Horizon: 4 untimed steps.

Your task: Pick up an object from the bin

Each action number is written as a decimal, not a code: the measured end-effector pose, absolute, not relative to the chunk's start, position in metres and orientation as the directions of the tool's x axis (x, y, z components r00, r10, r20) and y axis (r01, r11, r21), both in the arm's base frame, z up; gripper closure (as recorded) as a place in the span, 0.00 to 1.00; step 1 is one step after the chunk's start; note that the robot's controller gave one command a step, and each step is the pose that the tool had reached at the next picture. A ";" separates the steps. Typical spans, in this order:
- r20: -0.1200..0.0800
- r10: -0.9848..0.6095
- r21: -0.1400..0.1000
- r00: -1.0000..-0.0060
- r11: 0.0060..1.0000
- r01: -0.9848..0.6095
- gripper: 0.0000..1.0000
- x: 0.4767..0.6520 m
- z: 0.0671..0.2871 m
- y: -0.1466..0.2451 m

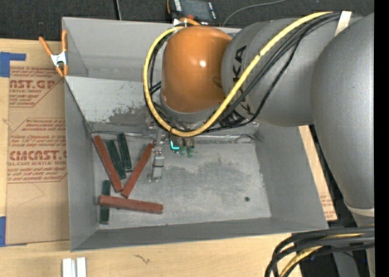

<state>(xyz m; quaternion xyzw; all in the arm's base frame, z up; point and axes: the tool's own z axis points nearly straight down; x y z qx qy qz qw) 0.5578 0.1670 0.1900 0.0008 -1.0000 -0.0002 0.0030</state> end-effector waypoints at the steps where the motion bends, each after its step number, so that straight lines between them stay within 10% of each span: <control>1: 0.006 -0.163 -0.001 -0.987 0.987 -0.163 0.00 0.545 0.071 0.182; 2: -0.010 -0.161 0.002 -0.987 0.987 -0.161 1.00 0.549 0.076 0.183; 3: -0.002 -0.162 0.002 -0.987 0.987 -0.162 0.00 0.547 0.073 0.183; 4: 0.000 -0.045 0.001 -0.999 0.999 -0.045 0.00 0.532 0.070 0.155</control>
Offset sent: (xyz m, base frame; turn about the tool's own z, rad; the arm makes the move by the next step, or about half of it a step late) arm -0.0116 0.0154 -0.1176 -0.1613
